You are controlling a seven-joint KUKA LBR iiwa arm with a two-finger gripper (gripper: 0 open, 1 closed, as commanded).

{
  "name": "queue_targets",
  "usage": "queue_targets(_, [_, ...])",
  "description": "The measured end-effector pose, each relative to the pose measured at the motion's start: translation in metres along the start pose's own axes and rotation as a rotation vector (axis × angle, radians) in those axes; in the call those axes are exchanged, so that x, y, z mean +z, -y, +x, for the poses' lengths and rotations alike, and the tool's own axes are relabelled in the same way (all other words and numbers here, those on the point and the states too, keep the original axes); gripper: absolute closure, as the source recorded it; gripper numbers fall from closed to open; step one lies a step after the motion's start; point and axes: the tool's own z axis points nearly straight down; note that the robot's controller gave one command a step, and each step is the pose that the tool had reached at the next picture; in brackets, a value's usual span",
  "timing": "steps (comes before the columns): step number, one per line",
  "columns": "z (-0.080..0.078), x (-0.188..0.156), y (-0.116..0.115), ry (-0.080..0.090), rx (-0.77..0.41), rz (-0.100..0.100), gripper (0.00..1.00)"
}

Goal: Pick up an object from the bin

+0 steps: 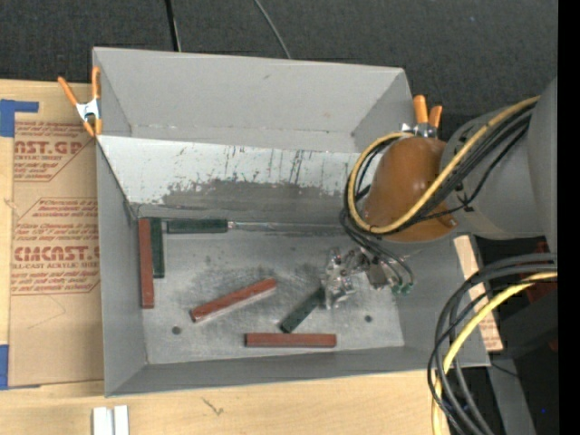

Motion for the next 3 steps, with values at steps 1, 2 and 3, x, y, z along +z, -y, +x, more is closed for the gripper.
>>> queue_targets(1, [0.0018, 0.0032, -0.0012, -0.003, 0.0, -0.002, 0.0])
queue_targets(2, [-0.0001, 0.0002, -0.001, 0.0, -0.001, -0.001, 1.0])
queue_targets(3, [0.0017, 0.0033, -0.0017, -0.003, -0.001, -0.002, 0.0])
